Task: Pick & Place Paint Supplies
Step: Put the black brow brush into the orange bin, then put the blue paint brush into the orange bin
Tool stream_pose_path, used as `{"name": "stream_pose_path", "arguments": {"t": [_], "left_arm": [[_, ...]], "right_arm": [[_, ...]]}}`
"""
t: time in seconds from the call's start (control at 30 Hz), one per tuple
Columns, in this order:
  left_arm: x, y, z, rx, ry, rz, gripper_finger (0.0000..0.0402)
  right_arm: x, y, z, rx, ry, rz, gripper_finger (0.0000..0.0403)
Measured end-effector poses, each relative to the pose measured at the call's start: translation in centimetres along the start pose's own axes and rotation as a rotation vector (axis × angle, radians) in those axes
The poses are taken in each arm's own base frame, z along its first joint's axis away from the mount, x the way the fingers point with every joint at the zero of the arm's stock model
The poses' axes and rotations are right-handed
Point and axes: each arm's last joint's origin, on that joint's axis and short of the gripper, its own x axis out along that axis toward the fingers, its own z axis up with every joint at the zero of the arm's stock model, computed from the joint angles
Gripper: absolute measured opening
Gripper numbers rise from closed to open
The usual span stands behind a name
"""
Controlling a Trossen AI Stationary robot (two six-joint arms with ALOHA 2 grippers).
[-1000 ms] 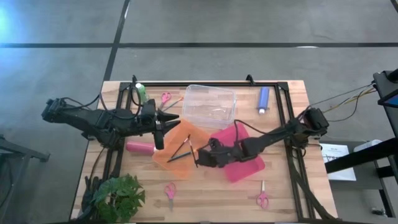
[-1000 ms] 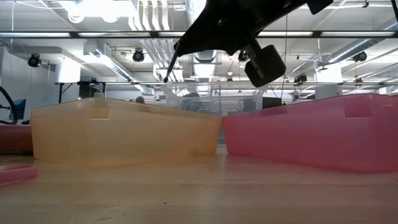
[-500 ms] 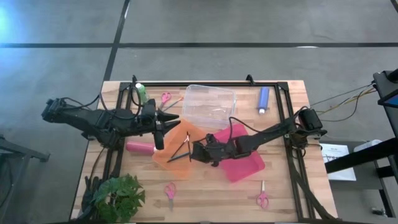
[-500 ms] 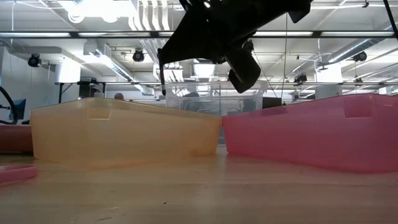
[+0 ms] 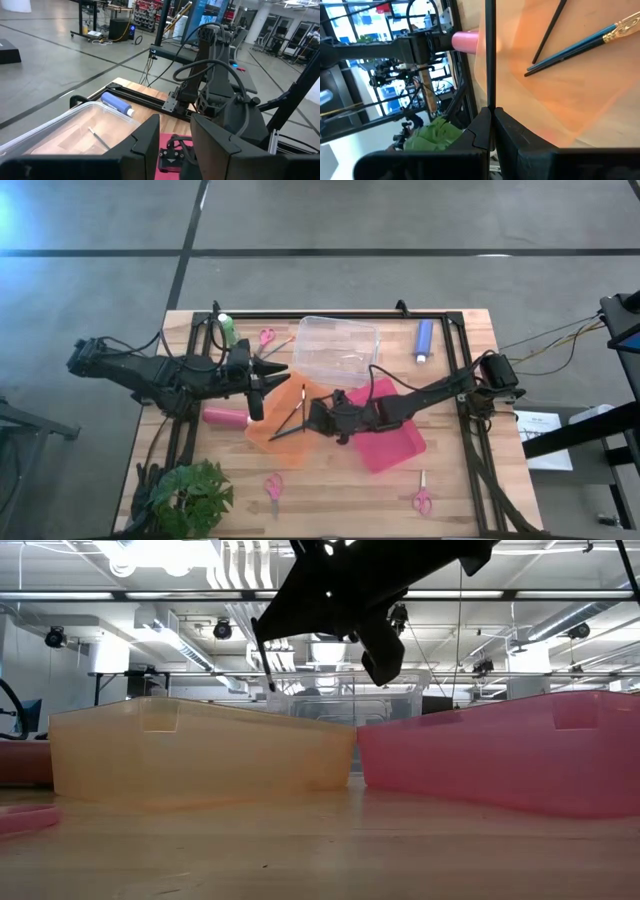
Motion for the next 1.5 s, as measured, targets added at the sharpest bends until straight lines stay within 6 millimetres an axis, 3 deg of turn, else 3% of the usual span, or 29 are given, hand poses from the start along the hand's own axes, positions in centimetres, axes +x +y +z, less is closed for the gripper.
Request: {"name": "stream_pose_path", "arguments": {"t": [0.63,1.1,1.33,1.5], "left_arm": [[0.0,0.0,0.0,0.002,0.003,0.001,0.0121],[0.0,0.0,0.0,0.002,0.005,0.0,0.0121],[0.0,0.0,-0.2,0.002,0.014,-0.002,0.0121],[-0.1,0.0,-0.4,0.007,0.04,0.002,0.012]], "right_arm": [[-0.5,-0.5,-1.4,0.008,-0.022,0.009,0.0011],[-0.5,-0.5,-1.5,-0.015,-0.018,0.01,0.0167],[-1.8,0.3,-2.9,-0.133,0.004,0.075,0.0183],[-4.4,2.0,-4.2,-0.297,-0.045,0.182,0.0183]]}}
